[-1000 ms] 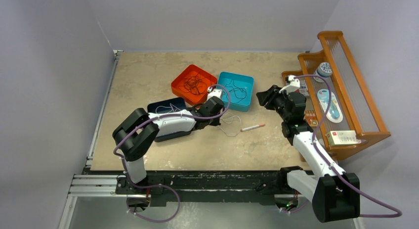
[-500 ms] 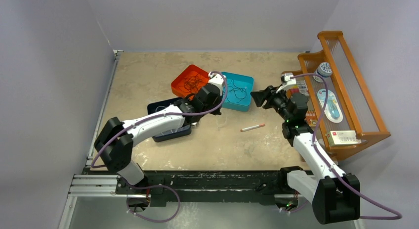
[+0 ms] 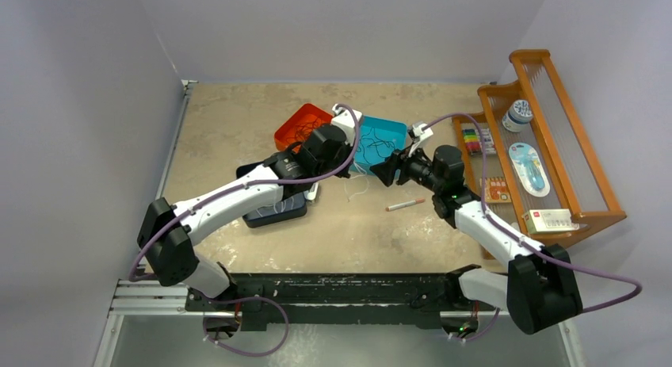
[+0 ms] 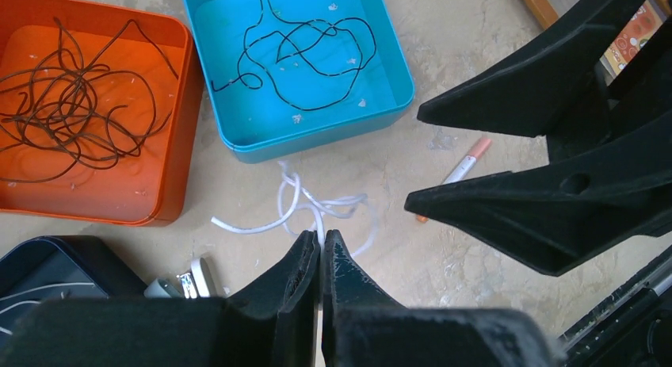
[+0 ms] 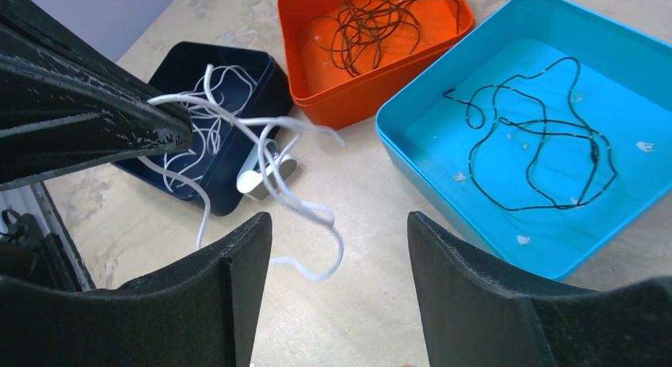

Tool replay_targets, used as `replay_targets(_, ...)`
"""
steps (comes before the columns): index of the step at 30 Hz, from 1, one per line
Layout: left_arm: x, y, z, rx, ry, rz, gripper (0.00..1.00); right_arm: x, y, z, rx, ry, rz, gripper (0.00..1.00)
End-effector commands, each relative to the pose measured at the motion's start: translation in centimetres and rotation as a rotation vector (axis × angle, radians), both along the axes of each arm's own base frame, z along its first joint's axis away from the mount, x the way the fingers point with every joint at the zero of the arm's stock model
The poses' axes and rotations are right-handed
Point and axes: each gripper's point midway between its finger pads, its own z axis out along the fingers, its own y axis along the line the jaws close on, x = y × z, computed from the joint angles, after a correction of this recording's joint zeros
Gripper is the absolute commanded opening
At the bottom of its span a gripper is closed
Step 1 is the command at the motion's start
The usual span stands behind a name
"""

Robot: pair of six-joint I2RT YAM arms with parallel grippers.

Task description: Untangle the cables

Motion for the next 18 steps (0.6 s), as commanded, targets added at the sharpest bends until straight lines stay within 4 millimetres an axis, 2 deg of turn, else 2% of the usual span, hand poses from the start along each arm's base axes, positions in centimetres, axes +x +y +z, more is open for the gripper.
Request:
replay_targets(1, 0.2, 0.3, 4.8, -0.069, -0.08, 0.006, 0.0, 0.4, 1.3, 2.8, 0.027, -0.109, 0.049, 0.67)
replay_targets(7, 0.3, 0.3, 5.1, -0.08, -0.083, 0.012, 0.0, -0.5, 2.8, 2.5, 0.027, -0.113, 0.112, 0.71)
replay_targets(12, 0.2, 0.2, 5.5, -0.094, -0.086, 0.009, 0.0, -0.2, 3.9, 1.8, 0.023, -0.102, 0.12, 0.79)
replay_targets(18, -0.1, 0.3, 6.7, -0.127, -0.095, 0.01, 0.0, -0.4, 5.4, 0.7, 0.029, -0.083, 0.151, 0.82)
